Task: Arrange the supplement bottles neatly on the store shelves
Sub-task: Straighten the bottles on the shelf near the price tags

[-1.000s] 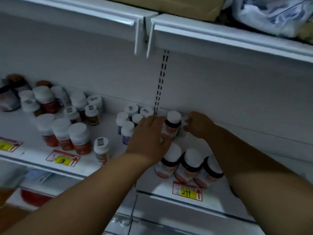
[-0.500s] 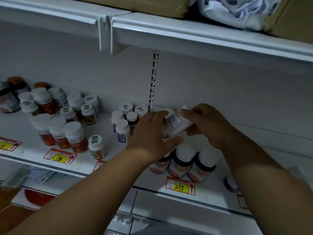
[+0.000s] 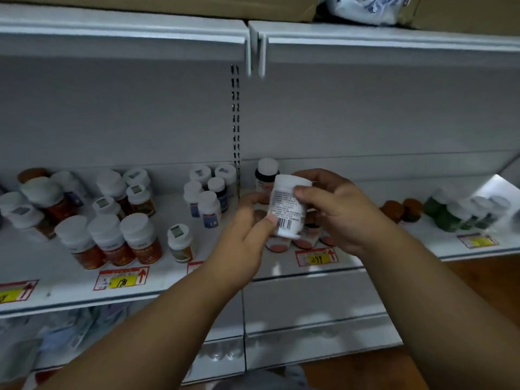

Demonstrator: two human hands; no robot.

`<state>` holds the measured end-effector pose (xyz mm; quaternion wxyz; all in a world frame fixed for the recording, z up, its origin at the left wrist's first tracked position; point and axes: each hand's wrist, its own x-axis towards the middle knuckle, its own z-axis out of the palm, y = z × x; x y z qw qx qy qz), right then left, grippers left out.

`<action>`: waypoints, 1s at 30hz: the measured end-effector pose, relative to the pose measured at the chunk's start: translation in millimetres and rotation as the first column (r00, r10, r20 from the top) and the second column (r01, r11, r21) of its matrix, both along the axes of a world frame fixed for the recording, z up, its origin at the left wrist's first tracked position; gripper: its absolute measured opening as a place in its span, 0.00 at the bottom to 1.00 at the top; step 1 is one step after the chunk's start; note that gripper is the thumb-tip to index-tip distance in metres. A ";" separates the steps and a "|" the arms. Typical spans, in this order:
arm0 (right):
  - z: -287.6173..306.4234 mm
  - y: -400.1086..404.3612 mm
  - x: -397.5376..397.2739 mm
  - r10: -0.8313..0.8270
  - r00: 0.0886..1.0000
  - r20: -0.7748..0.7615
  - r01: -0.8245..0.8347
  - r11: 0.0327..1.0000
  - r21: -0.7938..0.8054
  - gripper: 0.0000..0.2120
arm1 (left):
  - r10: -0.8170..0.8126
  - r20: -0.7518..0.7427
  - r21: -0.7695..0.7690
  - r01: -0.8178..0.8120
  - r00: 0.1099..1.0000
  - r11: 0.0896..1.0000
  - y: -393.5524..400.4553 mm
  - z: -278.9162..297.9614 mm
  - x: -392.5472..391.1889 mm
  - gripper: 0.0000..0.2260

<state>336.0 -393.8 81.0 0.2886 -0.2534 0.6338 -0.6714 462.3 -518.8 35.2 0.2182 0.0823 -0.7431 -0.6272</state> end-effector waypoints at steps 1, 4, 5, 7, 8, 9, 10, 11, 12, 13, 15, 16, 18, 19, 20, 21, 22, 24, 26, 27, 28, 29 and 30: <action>-1.1 7.4 8.2 -0.054 0.999 -0.001 0.054 0.998 -0.010 0.10 | -0.049 0.013 -0.002 0.049 0.999 0.999 4.3 -2.8 4.1 0.18; -4.3 38.0 28.4 -0.193 0.981 -0.033 0.193 0.981 -0.010 0.08 | -0.179 0.091 -0.039 0.184 0.980 0.982 26.6 -10.2 8.6 0.20; -3.9 51.2 34.0 -0.222 0.973 -0.057 0.222 0.975 0.006 0.08 | -0.215 0.109 -0.033 0.220 0.970 0.975 36.3 -12.0 8.4 0.20; -1.2 78.5 41.0 -0.236 0.967 -0.093 0.241 0.970 0.040 0.07 | -0.282 0.138 0.059 0.276 0.950 0.959 56.0 -12.6 4.8 0.18; 0.3 92.3 42.8 -0.238 0.967 -0.095 0.244 0.969 0.052 0.06 | -0.323 0.147 0.135 0.304 0.935 0.943 65.9 -12.9 0.9 0.18; 1.1 105.7 43.9 -0.246 0.966 -0.085 0.251 0.967 0.054 0.07 | -0.365 0.146 0.195 0.335 0.920 0.922 75.9 -13.6 -2.9 0.18; 1.4 119.0 43.9 -0.264 0.962 -0.078 0.268 0.962 0.048 0.07 | -0.402 0.144 0.221 0.367 0.904 0.904 86.8 -14.1 -7.0 0.19; 1.8 132.0 43.0 -0.291 0.953 -0.081 0.295 0.955 0.040 0.08 | -0.426 0.149 0.211 0.392 0.893 0.896 98.5 -14.7 -11.6 0.20; 2.2 145.6 41.0 -0.321 0.942 -0.097 0.325 0.945 0.035 0.08 | -0.430 0.150 0.179 0.404 0.890 0.897 111.0 -15.2 -16.5 0.21; 2.5 160.2 37.9 -0.348 0.930 -0.118 0.354 0.935 0.033 0.08 | -0.423 0.143 0.135 0.406 0.895 0.904 124.9 -15.6 -22.1 0.22; 3.1 194.5 29.5 -0.397 0.901 -0.175 0.411 0.911 0.047 0.08 | -0.427 0.106 0.071 0.421 0.898 0.904 156.6 -15.3 -34.6 0.23; 3.2 215.0 23.3 -0.417 0.885 -0.207 0.437 0.897 0.061 0.09 | -0.438 0.097 0.045 0.436 0.894 0.899 174.2 -14.6 -43.3 0.24; 3.6 258.3 8.5 -0.435 0.860 -0.266 0.475 0.873 0.110 0.09 | -0.453 0.112 -0.023 0.458 0.884 0.888 212.1 -14.4 -62.9 0.28; 3.8 278.3 1.6 -0.433 0.855 -0.286 0.484 0.864 0.138 0.09 | -0.460 0.129 -0.049 0.469 0.878 0.882 230.8 -13.8 -70.1 0.30; 3.6 296.6 -5.2 -0.432 0.853 -0.294 0.488 0.859 0.154 0.10 | -0.470 0.145 -0.071 0.482 0.871 0.873 248.0 -12.2 -76.9 0.31; 3.1 312.2 -11.4 -0.429 0.854 -0.294 0.486 0.860 0.159 0.11 | -0.475 0.157 -0.099 0.492 0.866 0.865 262.4 -10.4 -83.2 0.32; 2.1 324.0 -16.4 -0.416 0.860 -0.296 0.474 0.866 0.161 0.11 | -0.466 0.169 -0.142 0.490 0.868 0.860 273.9 -9.3 -87.3 0.33; -0.3 334.0 -24.9 -0.367 0.860 -0.354 0.445 0.879 0.171 0.11 | -0.419 0.188 -0.217 0.453 0.888 0.865 286.8 -9.4 -88.8 0.33; -4.5 329.8 -33.4 -0.318 0.844 -0.432 0.424 0.889 0.174 0.11 | -0.340 0.201 -0.253 0.384 0.919 0.888 287.0 -12.3 -83.5 0.33; -8.0 322.7 -34.8 -0.301 0.844 -0.445 0.408 0.897 0.168 0.11 | -0.288 0.214 -0.262 0.339 0.933 0.903 283.8 -14.8 -75.9 0.33; -12.0 313.4 -34.5 -0.278 0.847 -0.453 0.384 0.910 0.158 0.12 | -0.234 0.230 -0.260 0.292 0.944 0.920 278.9 -17.4 -65.5 0.32; -15.8 301.9 -32.6 -0.253 0.847 -0.468 0.355 0.924 0.144 0.13 | -0.186 0.246 -0.250 0.248 0.951 0.936 272.7 -18.9 -53.1 0.32; -18.6 289.2 -28.8 -0.226 0.847 -0.481 0.325 0.936 0.133 0.13 | -0.136 0.259 -0.243 0.200 0.956 0.949 265.7 -19.5 -40.0 0.33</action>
